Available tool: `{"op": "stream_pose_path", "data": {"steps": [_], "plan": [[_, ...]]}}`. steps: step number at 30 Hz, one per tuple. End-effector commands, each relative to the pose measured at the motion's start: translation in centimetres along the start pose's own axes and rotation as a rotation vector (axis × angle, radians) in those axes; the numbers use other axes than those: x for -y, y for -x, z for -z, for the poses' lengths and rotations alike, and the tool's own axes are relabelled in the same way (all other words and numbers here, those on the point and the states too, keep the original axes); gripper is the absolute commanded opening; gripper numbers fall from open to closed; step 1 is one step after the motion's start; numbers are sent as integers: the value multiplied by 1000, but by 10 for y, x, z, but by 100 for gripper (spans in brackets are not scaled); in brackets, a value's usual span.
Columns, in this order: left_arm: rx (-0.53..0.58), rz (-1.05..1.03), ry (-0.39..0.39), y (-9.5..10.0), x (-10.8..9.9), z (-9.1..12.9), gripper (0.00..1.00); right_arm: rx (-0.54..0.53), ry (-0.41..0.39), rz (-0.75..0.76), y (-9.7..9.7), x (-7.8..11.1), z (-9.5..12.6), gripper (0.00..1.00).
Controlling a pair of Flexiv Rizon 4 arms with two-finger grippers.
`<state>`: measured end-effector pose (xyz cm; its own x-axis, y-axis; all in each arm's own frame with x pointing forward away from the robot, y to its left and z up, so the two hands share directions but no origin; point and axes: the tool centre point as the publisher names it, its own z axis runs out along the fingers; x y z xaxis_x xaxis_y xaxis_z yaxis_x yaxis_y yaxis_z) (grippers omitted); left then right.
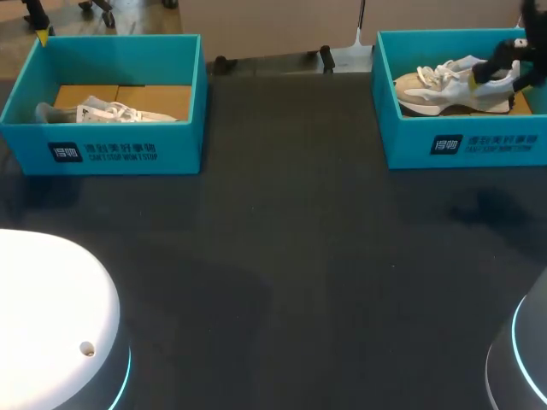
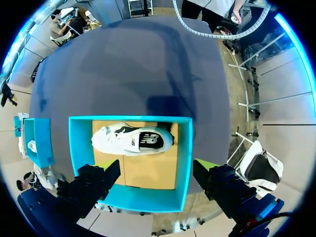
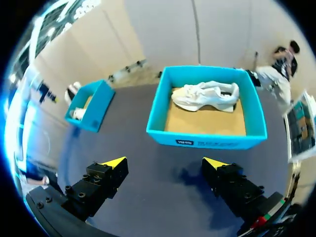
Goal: Take the shoe out of the shoebox, open the shoe tongue, remove and reinsert the insole, then place the shoe into the shoebox
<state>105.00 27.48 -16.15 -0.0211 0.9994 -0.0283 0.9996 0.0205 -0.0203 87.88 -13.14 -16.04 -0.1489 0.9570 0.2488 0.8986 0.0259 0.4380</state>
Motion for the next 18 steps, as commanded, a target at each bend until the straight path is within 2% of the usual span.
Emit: {"op": "stream_pose_path", "data": {"steps": [1, 6, 9, 11, 18], "plan": [[-2, -2, -2, -1, -1, 1, 100, 38, 34, -165, -3, 6, 0, 100], [-2, -2, -2, -1, -1, 1, 100, 38, 34, -165, -3, 6, 0, 100], [-2, -2, -2, -1, -1, 1, 100, 131, 82, -164, -2, -9, -11, 100], [-2, -2, -2, -1, -1, 1, 100, 175, 84, -161, 1, -16, -16, 100], [-2, -2, -2, -1, -1, 1, 100, 279, 124, -197, 33, -45, -34, 100]]}}
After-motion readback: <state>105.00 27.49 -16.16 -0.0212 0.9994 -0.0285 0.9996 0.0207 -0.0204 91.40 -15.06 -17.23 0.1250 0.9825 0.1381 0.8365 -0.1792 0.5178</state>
